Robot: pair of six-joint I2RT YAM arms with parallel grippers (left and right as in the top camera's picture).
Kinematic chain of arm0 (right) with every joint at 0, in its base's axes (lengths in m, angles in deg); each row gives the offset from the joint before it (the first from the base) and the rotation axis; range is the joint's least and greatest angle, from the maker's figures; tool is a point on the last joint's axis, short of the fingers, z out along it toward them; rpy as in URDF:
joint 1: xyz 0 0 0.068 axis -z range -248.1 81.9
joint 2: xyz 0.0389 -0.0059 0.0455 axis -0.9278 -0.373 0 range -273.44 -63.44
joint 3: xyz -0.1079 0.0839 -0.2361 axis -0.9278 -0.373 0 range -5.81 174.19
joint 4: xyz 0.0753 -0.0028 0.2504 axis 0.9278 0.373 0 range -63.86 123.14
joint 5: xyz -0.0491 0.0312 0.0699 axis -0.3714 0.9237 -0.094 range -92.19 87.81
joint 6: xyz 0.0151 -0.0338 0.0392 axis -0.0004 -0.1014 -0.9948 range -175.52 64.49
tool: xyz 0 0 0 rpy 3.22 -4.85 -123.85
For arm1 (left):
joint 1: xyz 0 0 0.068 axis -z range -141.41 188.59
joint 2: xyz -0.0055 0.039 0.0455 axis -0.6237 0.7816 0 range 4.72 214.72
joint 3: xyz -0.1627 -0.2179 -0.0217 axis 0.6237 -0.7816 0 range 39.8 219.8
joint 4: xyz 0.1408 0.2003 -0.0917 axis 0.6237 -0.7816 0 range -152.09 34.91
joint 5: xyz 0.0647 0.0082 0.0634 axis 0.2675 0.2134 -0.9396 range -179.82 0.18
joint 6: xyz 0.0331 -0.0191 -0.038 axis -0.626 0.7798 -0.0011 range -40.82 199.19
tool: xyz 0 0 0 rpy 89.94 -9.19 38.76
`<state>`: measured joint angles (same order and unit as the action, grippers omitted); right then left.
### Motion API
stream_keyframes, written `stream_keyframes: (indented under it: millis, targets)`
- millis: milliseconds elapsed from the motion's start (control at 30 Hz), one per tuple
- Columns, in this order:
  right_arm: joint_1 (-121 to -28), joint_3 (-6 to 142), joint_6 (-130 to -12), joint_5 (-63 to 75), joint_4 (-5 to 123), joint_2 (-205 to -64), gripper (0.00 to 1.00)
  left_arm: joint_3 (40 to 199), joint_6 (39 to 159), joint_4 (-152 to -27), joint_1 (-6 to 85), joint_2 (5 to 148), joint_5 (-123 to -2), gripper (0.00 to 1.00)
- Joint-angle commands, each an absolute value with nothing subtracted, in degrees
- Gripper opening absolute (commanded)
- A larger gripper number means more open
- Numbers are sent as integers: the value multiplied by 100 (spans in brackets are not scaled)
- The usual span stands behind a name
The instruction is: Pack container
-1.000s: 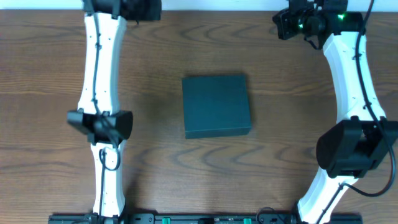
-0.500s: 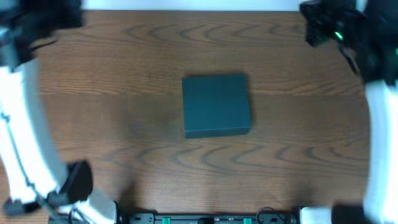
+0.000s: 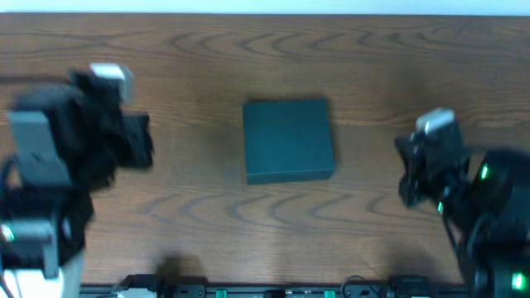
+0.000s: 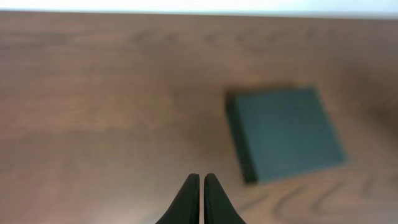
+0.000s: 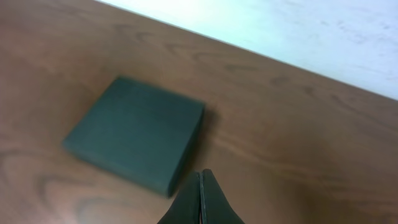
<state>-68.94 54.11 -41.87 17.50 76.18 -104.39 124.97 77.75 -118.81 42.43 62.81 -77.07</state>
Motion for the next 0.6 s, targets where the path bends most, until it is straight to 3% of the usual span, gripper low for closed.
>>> stream_keyframes:
  millis: [0, 133, 167, 200, 233, 267, 300, 333, 567]
  targets:
    - [-7150, 5068, -4403, 1588, 7835, -9702, 2, 11760, 8051, -11916, 4793, 5229, -9167, 6]
    - [-7279, 4908, -4659, 1605, 8097, -9359, 2, 11157, 8151, -12006, 5029, 4285, -9281, 6]
    - [-7279, 4908, -4774, 1612, 8143, -9355, 6, 11067, 8269, -12063, 5025, 4141, -9279, 6]
    - [-7279, 4908, -4893, 1610, 8185, -9357, 19, 11017, 8363, -12107, 5025, 4066, -9281, 6]
    - [-7279, 4908, -5002, 1607, 8244, -9363, 43, 10960, 8490, -12170, 5025, 3990, -9279, 8]
    - [-7279, 4908, -5094, 1601, 8298, -9366, 60, 10930, 8615, -12238, 5025, 3955, -9279, 27]
    - [-7279, 4908, -5148, 1603, 8348, -9366, 99, 10925, 8728, -12292, 5025, 3953, -9281, 54]
    - [-7279, 4908, -5218, 1599, 8368, -9366, 99, 10925, 8853, -12323, 5025, 3957, -9281, 96]
    - [-7279, 4908, -5225, 1601, 8554, -9366, 99, 10925, 9229, -12767, 5025, 3957, -9281, 95]
